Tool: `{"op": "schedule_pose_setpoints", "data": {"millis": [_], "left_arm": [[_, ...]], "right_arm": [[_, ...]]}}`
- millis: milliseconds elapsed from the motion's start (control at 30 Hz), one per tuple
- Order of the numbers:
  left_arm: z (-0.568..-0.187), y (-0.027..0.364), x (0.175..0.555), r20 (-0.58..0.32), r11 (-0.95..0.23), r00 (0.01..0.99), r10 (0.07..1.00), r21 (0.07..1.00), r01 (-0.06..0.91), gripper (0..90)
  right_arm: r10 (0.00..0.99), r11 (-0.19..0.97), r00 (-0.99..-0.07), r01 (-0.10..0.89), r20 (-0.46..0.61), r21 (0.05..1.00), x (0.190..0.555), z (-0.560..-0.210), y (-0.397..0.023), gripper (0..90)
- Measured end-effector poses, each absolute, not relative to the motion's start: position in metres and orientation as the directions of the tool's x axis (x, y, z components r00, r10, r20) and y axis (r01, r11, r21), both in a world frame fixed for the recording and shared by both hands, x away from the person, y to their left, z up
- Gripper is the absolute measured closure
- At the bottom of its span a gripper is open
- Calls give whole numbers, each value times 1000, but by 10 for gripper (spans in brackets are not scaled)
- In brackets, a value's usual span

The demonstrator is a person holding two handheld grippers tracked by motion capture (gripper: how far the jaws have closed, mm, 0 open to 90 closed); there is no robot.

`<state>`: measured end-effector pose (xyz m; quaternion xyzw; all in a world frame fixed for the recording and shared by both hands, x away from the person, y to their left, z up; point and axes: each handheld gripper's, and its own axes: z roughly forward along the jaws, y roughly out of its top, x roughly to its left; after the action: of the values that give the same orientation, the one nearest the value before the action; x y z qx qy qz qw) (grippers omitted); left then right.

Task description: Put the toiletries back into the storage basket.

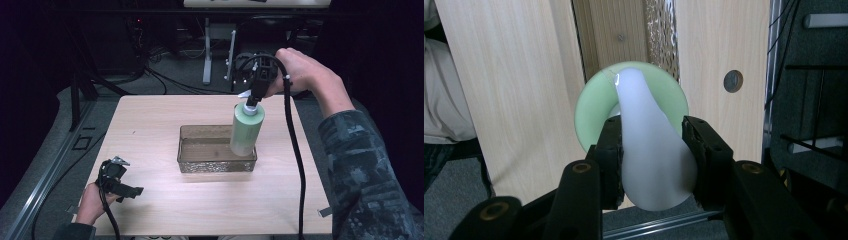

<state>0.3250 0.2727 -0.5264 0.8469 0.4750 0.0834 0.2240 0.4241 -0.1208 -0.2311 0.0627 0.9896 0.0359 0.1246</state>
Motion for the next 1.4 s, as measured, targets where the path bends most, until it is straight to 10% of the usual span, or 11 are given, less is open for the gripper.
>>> {"op": "schedule_pose_setpoints", "data": {"millis": [1400], "left_arm": [[-526,275,324,-75,-448,536,841,460,767,1]], "right_arm": [[190,980,-959,171,-210,104,446,-272,-115,630]]}}
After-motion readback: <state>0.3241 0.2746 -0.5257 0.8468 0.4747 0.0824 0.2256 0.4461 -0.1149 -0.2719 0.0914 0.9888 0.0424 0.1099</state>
